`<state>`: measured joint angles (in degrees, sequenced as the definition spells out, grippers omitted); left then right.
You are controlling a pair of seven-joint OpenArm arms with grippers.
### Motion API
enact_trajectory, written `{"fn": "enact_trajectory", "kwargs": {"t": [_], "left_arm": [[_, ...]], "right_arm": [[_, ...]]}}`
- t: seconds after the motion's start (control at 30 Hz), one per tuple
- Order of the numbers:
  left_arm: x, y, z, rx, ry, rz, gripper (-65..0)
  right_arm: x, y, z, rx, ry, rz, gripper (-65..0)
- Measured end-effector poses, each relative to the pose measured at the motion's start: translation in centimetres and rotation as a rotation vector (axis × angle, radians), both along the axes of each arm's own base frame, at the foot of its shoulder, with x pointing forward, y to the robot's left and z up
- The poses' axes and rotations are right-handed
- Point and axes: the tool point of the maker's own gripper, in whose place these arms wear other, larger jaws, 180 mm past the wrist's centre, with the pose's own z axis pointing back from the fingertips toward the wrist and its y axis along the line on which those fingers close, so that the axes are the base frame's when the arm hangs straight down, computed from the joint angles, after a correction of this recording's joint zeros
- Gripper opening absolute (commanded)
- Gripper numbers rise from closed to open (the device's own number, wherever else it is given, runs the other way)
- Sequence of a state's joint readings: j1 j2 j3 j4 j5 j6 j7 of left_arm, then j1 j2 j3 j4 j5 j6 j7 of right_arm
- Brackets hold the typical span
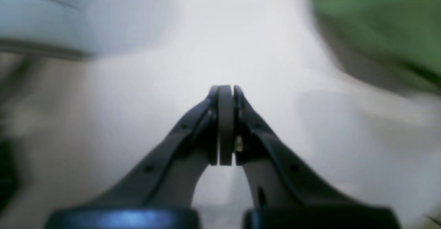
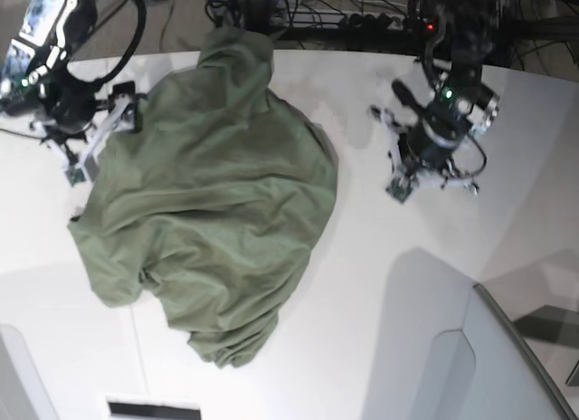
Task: Layout the t-shirt on the table in an organized manner, then fold the t-shirt properly
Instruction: 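Release the shirt and raise both grippers away, then grasp the shirt with the right gripper and drag it across the table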
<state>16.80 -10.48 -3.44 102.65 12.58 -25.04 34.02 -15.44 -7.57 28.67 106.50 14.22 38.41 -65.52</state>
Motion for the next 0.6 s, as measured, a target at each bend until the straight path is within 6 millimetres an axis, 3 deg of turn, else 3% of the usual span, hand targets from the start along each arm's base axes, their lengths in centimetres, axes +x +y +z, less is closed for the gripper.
{"fn": "enact_trajectory", "kwargs": {"t": [0.1,0.23,0.3,0.37,0.43,0.6], "left_arm": [[-1.9,1.0,0.6,-0.079,-0.012,0.062,-65.0],[-3.5,0.0,1.8,-0.203,-0.071,0.064,-65.0],[-5.3,-0.2,1.1,-0.219,-0.053,0.060,-65.0],[-6.6,-0.4,0.4,-0.234,-0.037,0.057,-65.0],[-7.1,-0.5,0.0,-0.252,-0.036,0.056,-65.0],[-8.8,1.0,-3.2,-0.238,0.048,0.103,-65.0]], "right_arm": [[-2.3,0.0,-0.9,0.022,0.059,-0.012,-24.5],[-1.9,0.7,-1.7,0.066,0.056,-0.012,-24.5],[-2.4,1.6,-2.8,0.108,0.080,-0.017,-24.0],[-3.2,1.8,-3.8,0.122,0.103,-0.026,-19.1],[-3.7,1.9,-4.6,0.133,0.124,-0.030,-15.2],[-3.0,3.4,-6.1,0.191,0.140,-0.022,-14.7]]}}
